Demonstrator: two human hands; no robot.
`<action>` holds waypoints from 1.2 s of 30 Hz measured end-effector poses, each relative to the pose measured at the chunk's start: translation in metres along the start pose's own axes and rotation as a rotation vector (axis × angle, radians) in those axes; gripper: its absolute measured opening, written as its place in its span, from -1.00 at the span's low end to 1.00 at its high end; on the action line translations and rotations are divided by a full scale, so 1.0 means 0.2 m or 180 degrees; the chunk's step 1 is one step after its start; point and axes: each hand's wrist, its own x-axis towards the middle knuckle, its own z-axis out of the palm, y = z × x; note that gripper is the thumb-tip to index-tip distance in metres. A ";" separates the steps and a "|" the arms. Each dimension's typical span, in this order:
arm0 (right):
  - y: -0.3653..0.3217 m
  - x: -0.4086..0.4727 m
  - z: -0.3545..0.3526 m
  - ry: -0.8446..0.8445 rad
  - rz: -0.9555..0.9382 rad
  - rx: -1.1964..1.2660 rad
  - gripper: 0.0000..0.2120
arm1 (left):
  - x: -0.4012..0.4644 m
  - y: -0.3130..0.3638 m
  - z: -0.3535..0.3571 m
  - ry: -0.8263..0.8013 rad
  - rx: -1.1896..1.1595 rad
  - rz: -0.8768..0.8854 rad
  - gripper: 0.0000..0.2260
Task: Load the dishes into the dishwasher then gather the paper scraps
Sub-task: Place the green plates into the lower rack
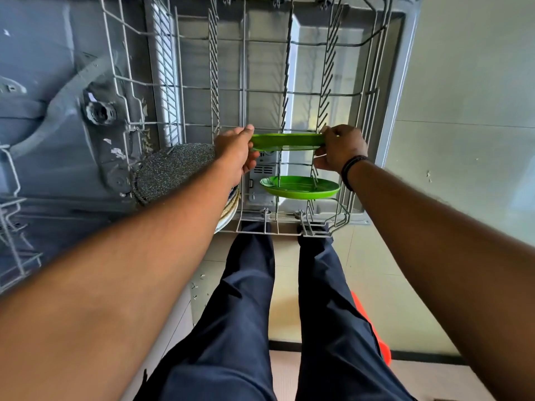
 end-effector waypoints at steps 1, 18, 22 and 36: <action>0.00 0.02 0.00 0.0030 0.0096 0.0003 -0.82 | 0.00 0.00 0.01 -0.0026 0.0045 0.0110 -0.92; 0.13 -0.05 -0.04 0.0085 -0.0187 0.0183 -0.65 | -0.09 -0.02 0.03 0.0077 0.0223 0.0503 -0.50; 0.13 -0.14 -0.08 0.0045 -0.0243 0.0189 -0.61 | -0.17 0.00 -0.02 0.0102 0.0162 0.0569 -0.52; -0.30 -1.15 -0.32 -0.0483 -0.0792 -0.0113 -0.92 | -1.11 0.05 -0.44 -0.0649 0.0393 0.0629 -0.52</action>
